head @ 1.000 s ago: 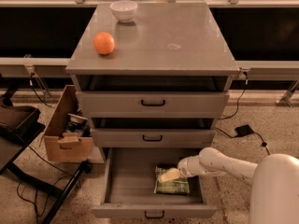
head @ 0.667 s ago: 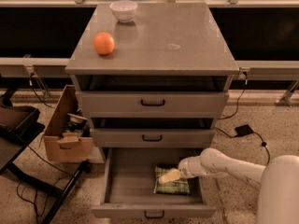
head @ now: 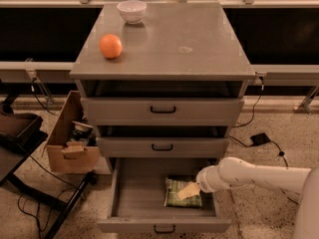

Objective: Place green jalapeno chip bag into bottom drawer

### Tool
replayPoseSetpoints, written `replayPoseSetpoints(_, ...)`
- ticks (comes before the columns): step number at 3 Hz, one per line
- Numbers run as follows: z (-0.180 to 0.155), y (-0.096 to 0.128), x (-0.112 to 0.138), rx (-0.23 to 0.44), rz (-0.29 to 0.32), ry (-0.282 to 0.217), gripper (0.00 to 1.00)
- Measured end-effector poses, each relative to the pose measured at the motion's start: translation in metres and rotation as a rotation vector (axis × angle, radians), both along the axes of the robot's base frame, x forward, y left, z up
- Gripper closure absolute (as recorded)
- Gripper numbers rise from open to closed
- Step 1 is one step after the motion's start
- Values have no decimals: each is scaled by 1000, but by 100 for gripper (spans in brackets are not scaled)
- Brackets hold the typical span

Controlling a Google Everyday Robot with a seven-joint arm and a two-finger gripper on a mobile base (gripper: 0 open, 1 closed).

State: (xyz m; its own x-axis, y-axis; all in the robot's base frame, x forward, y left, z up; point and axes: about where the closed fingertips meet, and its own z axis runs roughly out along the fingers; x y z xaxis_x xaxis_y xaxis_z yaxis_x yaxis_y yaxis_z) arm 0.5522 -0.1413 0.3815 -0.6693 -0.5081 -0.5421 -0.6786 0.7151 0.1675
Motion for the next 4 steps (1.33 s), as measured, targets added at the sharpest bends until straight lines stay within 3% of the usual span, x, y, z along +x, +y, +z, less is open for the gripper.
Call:
replayPoseSetpoints(1, 38, -3, -11, -118, -30, 18, 0)
replayPoseSetpoints(2, 89, -18, -14, -210, -130, -11, 0)
replayPoseSetpoints(3, 144, -30, -18, -230, -256, -74, 0)
replayPoseSetpoints(4, 194, -59, -33, -197, -395, -181, 0)
